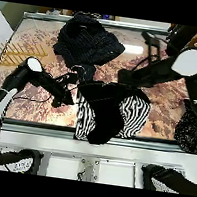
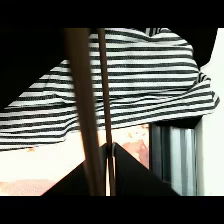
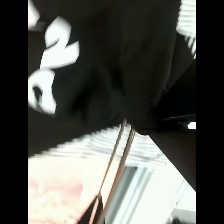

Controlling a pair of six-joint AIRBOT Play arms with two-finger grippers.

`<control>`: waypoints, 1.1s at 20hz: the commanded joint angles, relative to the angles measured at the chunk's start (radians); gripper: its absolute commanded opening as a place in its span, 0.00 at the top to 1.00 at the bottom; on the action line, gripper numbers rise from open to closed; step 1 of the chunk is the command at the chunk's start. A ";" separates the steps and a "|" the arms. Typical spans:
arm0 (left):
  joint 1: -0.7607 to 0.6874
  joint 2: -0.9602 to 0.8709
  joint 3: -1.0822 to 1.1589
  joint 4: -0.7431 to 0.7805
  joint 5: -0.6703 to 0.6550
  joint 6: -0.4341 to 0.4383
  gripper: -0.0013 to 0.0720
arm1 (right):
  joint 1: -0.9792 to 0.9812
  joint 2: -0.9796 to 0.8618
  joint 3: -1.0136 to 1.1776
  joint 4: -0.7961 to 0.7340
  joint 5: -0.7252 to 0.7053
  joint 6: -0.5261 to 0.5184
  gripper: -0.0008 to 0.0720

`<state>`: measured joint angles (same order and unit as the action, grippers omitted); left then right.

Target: Fold the clothes and pants, and hang the long-sleeved shirts on hangers.

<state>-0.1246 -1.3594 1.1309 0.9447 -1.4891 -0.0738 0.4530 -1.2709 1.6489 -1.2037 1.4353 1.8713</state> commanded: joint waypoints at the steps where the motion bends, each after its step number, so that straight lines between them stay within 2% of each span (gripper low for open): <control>1: 0.002 -0.001 0.000 -0.002 -0.003 -0.001 0.96 | 0.068 -0.034 0.002 0.095 -0.122 -0.018 0.96; 6: 0.002 -0.001 0.000 -0.002 -0.003 -0.001 0.96 | 0.134 -0.083 0.002 0.179 -0.238 -0.049 0.96; 11: 0.002 -0.001 0.000 -0.002 -0.003 -0.001 0.96 | 0.186 -0.136 0.002 0.195 -0.303 -0.070 0.96; 16: 0.002 -0.001 0.000 -0.002 -0.005 -0.001 0.96 | 0.190 -0.149 0.001 0.171 -0.312 -0.071 0.96; 18: 0.002 -0.001 0.000 -0.002 -0.010 -0.001 0.96 | 0.188 -0.149 0.001 0.169 -0.311 -0.108 0.95; 19: 0.002 -0.001 0.000 -0.002 -0.014 -0.001 0.96 | 0.188 -0.149 0.001 0.168 -0.309 -0.127 0.89; 21: 0.002 -0.001 0.000 -0.002 -0.022 -0.001 0.96 | 0.184 -0.148 0.001 0.169 -0.309 -0.152 0.40; 22: 0.002 -0.001 0.000 -0.002 -0.023 -0.001 0.96 | 0.177 -0.148 0.001 0.169 -0.307 -0.153 0.28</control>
<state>-0.1226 -1.3605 1.1309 0.9436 -1.5002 -0.0788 0.6384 -1.4181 1.6501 -1.0241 1.1332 1.7508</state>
